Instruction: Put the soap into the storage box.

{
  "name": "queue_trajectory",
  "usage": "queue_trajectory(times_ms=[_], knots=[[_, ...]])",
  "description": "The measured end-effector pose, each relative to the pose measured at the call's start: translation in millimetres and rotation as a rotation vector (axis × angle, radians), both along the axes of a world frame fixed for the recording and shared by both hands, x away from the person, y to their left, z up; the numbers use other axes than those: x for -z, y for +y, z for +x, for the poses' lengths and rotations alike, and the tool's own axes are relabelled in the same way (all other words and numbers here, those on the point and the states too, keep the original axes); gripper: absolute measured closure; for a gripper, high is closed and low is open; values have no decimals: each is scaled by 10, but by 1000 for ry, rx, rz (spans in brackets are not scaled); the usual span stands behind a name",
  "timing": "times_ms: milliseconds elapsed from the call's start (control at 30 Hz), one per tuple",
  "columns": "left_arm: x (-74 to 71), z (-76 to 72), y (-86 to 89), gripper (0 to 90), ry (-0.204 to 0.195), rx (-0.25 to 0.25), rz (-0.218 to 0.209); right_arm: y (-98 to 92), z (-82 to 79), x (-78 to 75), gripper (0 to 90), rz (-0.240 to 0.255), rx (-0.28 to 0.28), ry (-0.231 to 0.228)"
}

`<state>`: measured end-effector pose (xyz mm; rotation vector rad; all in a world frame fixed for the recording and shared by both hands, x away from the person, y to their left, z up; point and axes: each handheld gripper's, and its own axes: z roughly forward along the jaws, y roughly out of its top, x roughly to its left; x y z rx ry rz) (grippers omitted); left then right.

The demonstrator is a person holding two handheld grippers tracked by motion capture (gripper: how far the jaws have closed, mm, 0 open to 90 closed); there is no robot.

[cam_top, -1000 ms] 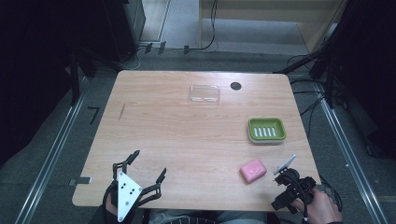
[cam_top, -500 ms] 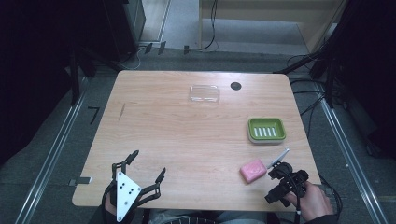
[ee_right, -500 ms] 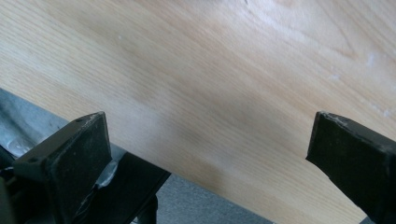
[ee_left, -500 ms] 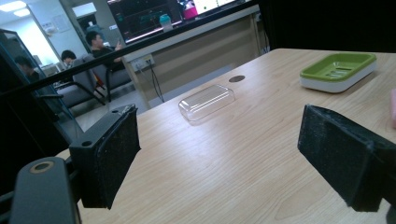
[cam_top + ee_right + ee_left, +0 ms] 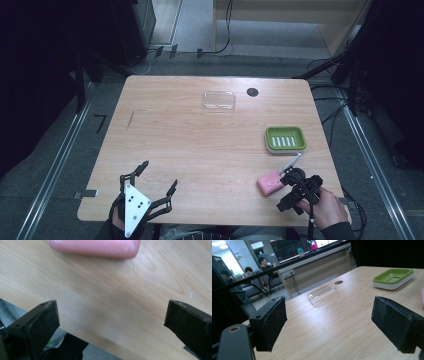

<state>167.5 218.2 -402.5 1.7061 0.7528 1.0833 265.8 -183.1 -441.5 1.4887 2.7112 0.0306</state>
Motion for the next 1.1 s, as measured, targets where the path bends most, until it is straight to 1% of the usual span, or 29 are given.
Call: queue_trajectory(times_ms=[167,267,367,433,600,633,667,733,767,867,967,1000,1033,1100], knots=[[0,1,0,131,0,-2,-1,60,61,-35,0,7,-12,-15],[0,-1,0,131,-1,1,2,92,92,-52,0,17,-11,-23],[1,-1,3,131,-1,-3,-3,123,124,-60,0,24,-13,-29],[1,-1,4,131,-1,-3,-3,155,147,-66,0,28,-8,-26],[1,-1,7,131,-1,-3,-5,219,194,-74,0,46,-17,-29],[1,-1,5,131,-1,-3,-4,230,205,-77,0,43,-24,-29],[1,-2,4,131,-1,-2,-3,251,213,-84,0,44,-16,-26],[1,-2,3,131,-2,-1,-2,267,234,-82,0,48,-26,-32],[1,-2,3,131,-2,-2,-2,283,239,-83,0,46,-17,-28],[1,-2,4,131,-2,-2,-3,295,282,-57,0,53,-24,-26],[1,-1,3,131,-2,-1,-3,309,313,-45,0,55,-14,-26],[1,-1,3,131,-2,-1,-3,316,324,-45,0,53,-12,-18],[1,-2,4,131,-2,-2,-3,324,332,-38,0,55,-10,-26],[1,-2,4,131,-2,-2,-4,340,357,-23,0,52,-13,-22]])
